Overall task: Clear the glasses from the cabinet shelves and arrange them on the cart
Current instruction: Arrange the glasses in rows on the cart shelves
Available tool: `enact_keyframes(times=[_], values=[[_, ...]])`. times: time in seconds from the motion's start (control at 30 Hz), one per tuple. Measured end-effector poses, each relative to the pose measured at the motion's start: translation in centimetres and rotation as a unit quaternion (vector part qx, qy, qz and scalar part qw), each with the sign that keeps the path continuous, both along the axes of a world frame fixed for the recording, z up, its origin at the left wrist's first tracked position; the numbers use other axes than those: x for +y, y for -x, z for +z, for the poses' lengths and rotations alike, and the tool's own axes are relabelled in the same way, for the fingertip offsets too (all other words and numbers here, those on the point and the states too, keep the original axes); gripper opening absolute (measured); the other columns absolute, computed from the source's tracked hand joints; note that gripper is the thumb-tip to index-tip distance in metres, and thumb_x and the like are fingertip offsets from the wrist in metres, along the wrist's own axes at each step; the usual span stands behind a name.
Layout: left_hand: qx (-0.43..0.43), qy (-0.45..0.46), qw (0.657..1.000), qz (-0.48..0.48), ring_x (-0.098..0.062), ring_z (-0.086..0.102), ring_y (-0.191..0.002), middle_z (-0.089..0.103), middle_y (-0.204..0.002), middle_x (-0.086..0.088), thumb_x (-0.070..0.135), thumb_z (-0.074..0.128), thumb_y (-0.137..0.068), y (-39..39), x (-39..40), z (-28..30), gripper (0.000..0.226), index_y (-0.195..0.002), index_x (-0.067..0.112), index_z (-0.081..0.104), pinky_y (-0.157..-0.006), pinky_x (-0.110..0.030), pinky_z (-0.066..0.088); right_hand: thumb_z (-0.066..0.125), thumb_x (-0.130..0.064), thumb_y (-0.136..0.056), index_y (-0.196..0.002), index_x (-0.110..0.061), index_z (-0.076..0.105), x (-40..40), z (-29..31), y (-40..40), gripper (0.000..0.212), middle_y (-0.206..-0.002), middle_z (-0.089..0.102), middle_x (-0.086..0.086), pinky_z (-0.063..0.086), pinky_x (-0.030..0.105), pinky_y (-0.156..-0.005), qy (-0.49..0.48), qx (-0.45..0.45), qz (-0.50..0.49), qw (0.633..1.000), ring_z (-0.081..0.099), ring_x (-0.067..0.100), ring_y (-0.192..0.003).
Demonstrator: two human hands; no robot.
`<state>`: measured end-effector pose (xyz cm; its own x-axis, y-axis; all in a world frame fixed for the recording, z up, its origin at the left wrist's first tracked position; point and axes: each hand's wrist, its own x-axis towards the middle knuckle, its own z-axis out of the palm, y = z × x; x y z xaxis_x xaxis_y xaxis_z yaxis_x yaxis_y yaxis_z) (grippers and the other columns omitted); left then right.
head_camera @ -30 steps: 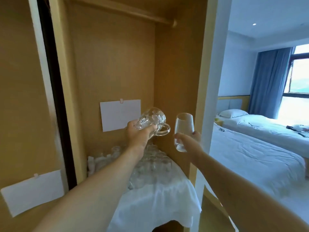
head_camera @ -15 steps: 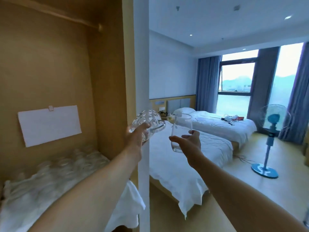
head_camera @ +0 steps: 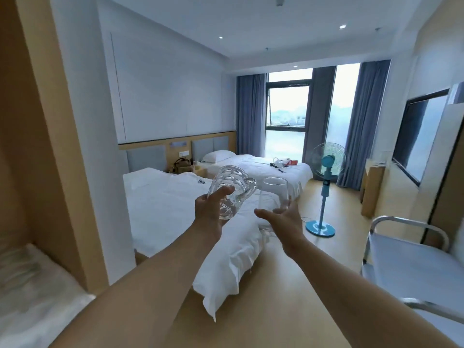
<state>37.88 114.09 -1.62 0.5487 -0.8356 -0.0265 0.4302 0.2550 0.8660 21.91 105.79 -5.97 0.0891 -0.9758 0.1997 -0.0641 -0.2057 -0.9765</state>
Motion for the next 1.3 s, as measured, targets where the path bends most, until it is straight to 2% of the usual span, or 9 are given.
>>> enact_keyframes(times=[0.17, 0.23, 0.37, 0.53, 0.7, 0.8, 0.97, 1.17, 1.3], values=[[0.014, -0.018, 0.998, -0.063, -0.031, 0.074, -0.095, 0.077, -0.102, -0.012, 0.029, 0.093, -0.045, 2.8, -6.6, -2.0, 0.066, -0.105, 0.014, 0.07, -0.073, -0.036, 0.059, 0.096, -0.045, -0.057, -0.138, -0.02, 0.04, -5.0, -2.2, 3.8, 0.102, -0.11, 0.063, 0.003, 0.054, 0.043, -0.094, -0.021, -0.003, -0.041, 0.999, 0.063, 0.019, -0.101], [0.025, -0.02, 0.996, -0.085, -0.032, 0.074, -0.097, 0.076, -0.106, -0.014, 0.027, 0.092, -0.053, 3.4, -9.6, -2.9, 0.06, -0.107, 0.013, 0.07, -0.076, -0.037, 0.06, 0.095, -0.044, -0.059, -0.138, -0.019, 0.04, -7.3, -2.9, 4.9, 0.099, -0.108, 0.063, 0.003, 0.056, 0.043, -0.093, -0.035, -0.012, -0.06, 0.998, 0.064, 0.02, -0.1], [0.043, -0.026, 0.99, -0.134, -0.036, 0.069, -0.11, 0.073, -0.116, -0.018, 0.031, 0.089, -0.061, 3.9, -16.5, -4.4, 0.063, -0.117, 0.011, 0.068, -0.102, -0.051, 0.052, 0.095, -0.041, -0.062, -0.134, -0.018, 0.042, -12.3, -4.6, 6.0, 0.093, -0.109, 0.062, 0.004, 0.056, 0.047, -0.095, -0.051, -0.017, -0.103, 0.993, 0.064, 0.022, -0.102], [0.042, -0.023, 0.974, -0.22, -0.035, 0.068, -0.112, 0.072, -0.119, -0.017, 0.03, 0.081, -0.077, 4.0, -26.2, -5.7, 0.058, -0.128, 0.01, 0.064, -0.093, -0.042, 0.055, 0.095, -0.04, -0.062, -0.132, -0.019, 0.04, -19.6, -6.3, 6.3, 0.091, -0.115, 0.062, 0.009, 0.054, 0.05, -0.098, -0.071, -0.028, -0.159, 0.984, 0.063, 0.025, -0.106], [0.047, -0.016, 0.944, -0.326, -0.039, 0.062, -0.122, 0.066, -0.129, -0.021, 0.018, 0.079, -0.076, 3.7, -35.9, -6.8, 0.066, -0.137, 0.008, 0.057, -0.113, -0.052, 0.043, 0.094, -0.039, -0.064, -0.133, -0.017, 0.039, -26.8, -6.5, 5.7, 0.091, -0.11, 0.061, 0.007, 0.053, 0.052, -0.097, -0.076, -0.024, -0.216, 0.973, 0.064, 0.024, -0.102], [0.048, -0.022, 0.927, -0.372, -0.034, 0.067, -0.111, 0.068, -0.126, -0.021, 0.023, 0.08, -0.066, 3.8, -40.7, -7.3, 0.073, -0.135, 0.01, 0.058, -0.104, -0.044, 0.049, 0.092, -0.041, -0.066, -0.137, -0.015, 0.038, -30.2, -7.0, 5.9, 0.093, -0.112, 0.061, 0.008, 0.052, 0.051, -0.098, -0.083, -0.01, -0.249, 0.965, 0.063, 0.024, -0.104], [0.089, -0.04, 0.894, -0.437, -0.035, 0.062, -0.107, 0.067, -0.125, -0.022, 0.029, 0.085, -0.073, 5.1, -47.9, -9.7, 0.069, -0.133, 0.008, 0.059, -0.103, -0.044, 0.045, 0.092, -0.042, -0.066, -0.136, -0.016, 0.039, -34.8, -8.6, 7.2, 0.092, -0.108, 0.06, 0.004, 0.053, 0.038, -0.085, -0.102, 0.008, -0.305, 0.947, 0.062, 0.018, -0.099], [0.057, -0.048, 0.881, -0.468, -0.031, 0.067, -0.105, 0.069, -0.125, -0.019, 0.033, 0.093, -0.065, 7.3, -56.8, -11.9, 0.08, -0.134, 0.01, 0.061, -0.097, -0.043, 0.051, 0.093, -0.04, -0.064, -0.127, -0.017, 0.041, -42.3, -10.3, 9.4, 0.085, -0.108, 0.061, 0.009, 0.056, 0.047, -0.09, -0.109, 0.016, -0.333, 0.937, 0.064, 0.023, -0.099], [0.018, -0.057, 0.887, -0.459, -0.032, 0.068, -0.1, 0.071, -0.117, -0.019, 0.031, 0.089, -0.067, 9.4, -63.4, -13.0, 0.075, -0.133, 0.009, 0.06, -0.096, -0.043, 0.053, 0.092, -0.04, -0.065, -0.138, -0.015, 0.038, -48.4, -11.1, 11.4, 0.094, -0.109, 0.06, 0.006, 0.055, 0.045, -0.092, -0.102, 0.009, -0.331, 0.938, 0.064, 0.022, -0.1]])
